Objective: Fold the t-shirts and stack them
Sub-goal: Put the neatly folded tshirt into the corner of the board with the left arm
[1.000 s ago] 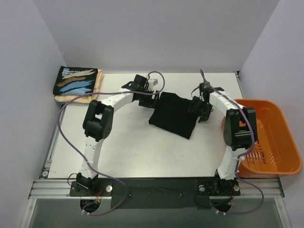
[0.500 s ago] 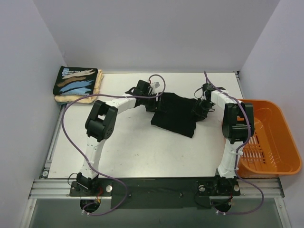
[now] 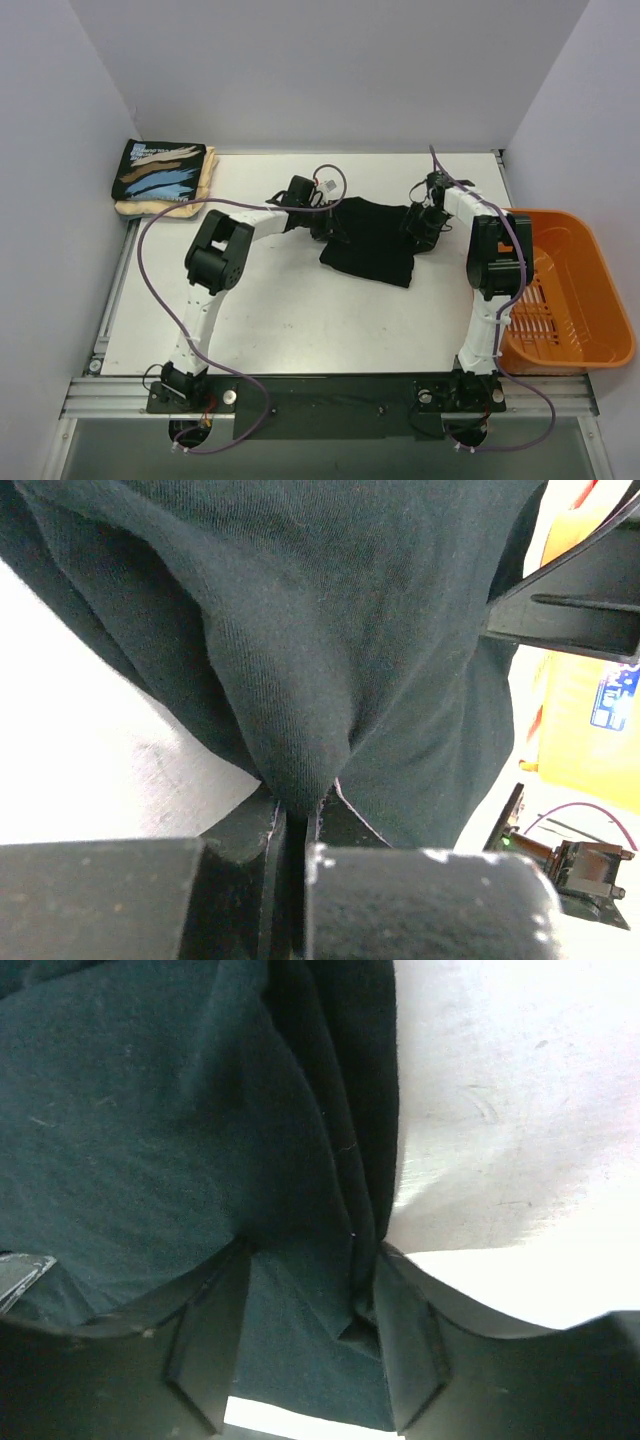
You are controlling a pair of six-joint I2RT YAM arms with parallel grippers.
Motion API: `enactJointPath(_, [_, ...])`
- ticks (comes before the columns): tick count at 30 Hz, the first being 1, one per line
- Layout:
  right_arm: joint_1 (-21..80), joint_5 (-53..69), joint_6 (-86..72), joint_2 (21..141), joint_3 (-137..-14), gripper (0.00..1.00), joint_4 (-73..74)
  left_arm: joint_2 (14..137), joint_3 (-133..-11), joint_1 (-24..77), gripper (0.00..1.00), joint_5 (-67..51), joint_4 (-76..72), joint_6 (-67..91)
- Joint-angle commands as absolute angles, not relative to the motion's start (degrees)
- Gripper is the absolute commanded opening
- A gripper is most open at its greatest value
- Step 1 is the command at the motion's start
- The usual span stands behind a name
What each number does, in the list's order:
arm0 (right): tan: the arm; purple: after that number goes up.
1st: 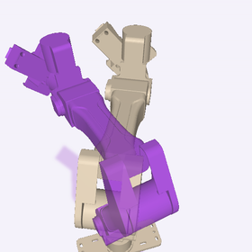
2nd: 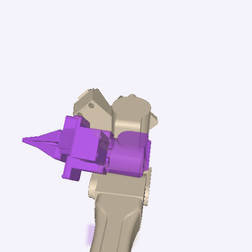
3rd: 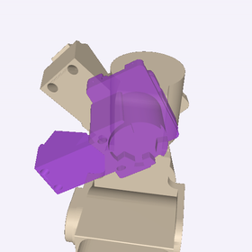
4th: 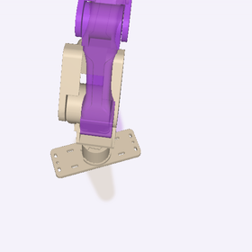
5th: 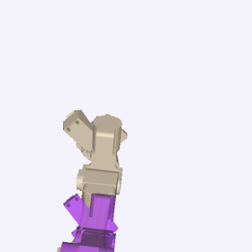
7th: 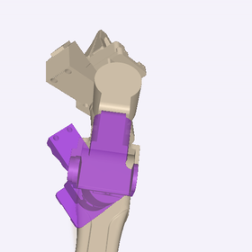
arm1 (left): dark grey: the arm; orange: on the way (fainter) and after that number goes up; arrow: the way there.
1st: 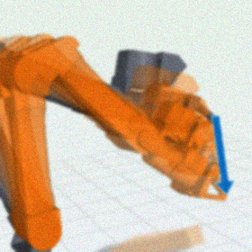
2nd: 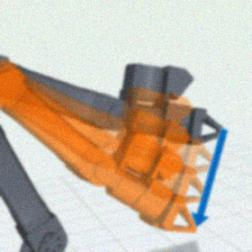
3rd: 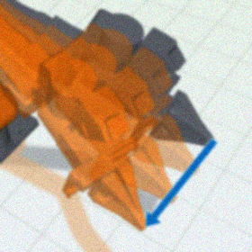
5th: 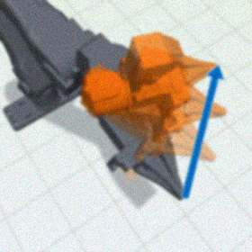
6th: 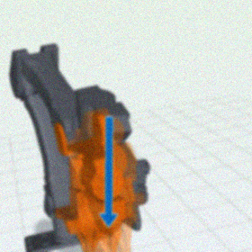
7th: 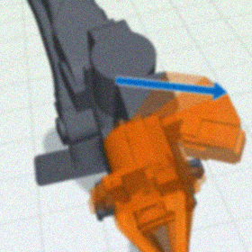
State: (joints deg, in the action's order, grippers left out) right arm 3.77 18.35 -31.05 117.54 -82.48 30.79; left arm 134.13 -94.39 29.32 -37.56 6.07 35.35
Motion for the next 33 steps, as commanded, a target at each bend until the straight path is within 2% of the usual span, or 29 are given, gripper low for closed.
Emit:
enactJointPath(1, [3.52,17.14,-28.92,112.60,-85.07,0.54,33.31,131.40,-93.95,27.16,0.00,-36.93,10.10,32.27])
enactJointPath(7, [3.60,16.35,-26.46,100.83,-85.25,0.59,36.21,124.46,-98.78,19.18,0.00,-28.40,22.30,20.05])
enactJointPath(16, [4.30,15.03,-23.56,93.26,-81.04,0.60,40.96,120.94,-110.37,8.79,0.00,-11.63,35.06,-1.48])
enactJointPath(23, [5.71,13.98,-22.41,92.02,-80.42,0.61,42.71,125.68,-125.66,5.10,0.00,2.79,42.70,-13.34])
enactJointPath(29, [6.06,13.80,-22.15,91.76,-80.60,0.61,43.50,136.40,-152.01,3.08,0.00,11.76,50.70,-19.50])
enactJointPath(33, [6.24,13.27,-21.62,91.06,-80.16,0.61,43.86,134.66,-148.48,1.32,0.00,15.55,46.25,-22.93])
